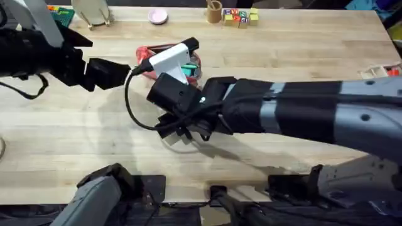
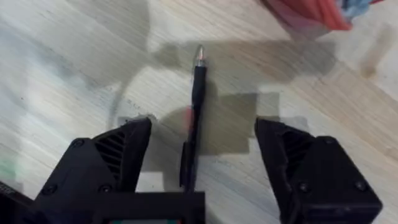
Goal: Unzip the bag, pick up the pens from the table one at a time and place them inside, then zip the bag closed.
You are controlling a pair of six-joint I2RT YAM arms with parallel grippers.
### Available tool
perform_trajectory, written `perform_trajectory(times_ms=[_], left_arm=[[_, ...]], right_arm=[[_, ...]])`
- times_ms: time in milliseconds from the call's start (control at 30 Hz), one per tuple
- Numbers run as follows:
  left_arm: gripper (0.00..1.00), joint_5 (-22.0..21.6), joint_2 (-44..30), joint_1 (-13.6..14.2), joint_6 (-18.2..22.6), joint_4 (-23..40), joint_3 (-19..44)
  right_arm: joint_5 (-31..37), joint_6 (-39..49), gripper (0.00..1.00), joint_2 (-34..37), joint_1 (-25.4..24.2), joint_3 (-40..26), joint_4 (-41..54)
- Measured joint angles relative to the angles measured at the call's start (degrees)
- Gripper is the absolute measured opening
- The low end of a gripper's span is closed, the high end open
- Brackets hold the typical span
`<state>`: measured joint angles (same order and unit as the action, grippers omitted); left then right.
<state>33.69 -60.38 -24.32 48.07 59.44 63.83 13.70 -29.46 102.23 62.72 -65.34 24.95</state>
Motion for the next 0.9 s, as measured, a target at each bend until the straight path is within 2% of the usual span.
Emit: perform_trajectory(times_ms=[433,567,600,633,767,833,867,900], left_arm=[[0.993,0.0,0.0,0.01,-0.01,0.0,0.0],[0.994,0.0,0.0,0.0,0.0,0.0,0.0],[0.994,-0.01,0.0,0.0,0.0,0.0,0.0],[0.994,0.0,0.0,0.0,0.0,0.0,0.0],[0.993,0.0,0.0,0.0,-0.02,0.0,0.0],[0.993,0.0,0.0,0.0,0.0,0.0,0.0],[0.993,0.0,0.0,0.0,-0.02,-0.02,0.0],[0.993,-0.01,0.0,0.0,0.0,0.0,0.0]], right_arm=[[-0.89,-0.14,0.989,0.48,0.02,1.92,-2.88],[0.26,-0.13,0.821,0.48,-0.04,2.13,-2.66],[0.91,-0.14,0.721,0.48,-0.24,2.21,-2.57],[0.99,-0.16,0.68,0.48,-0.28,2.23,-2.59],[1.13,-0.16,0.568,0.48,-0.33,2.25,-2.66],[1.13,-0.14,0.556,0.47,-0.33,2.25,-2.66],[1.15,-0.1,0.519,0.48,-0.33,2.25,-2.66],[1.27,-0.2,0.441,0.48,-0.33,2.25,-2.67]])
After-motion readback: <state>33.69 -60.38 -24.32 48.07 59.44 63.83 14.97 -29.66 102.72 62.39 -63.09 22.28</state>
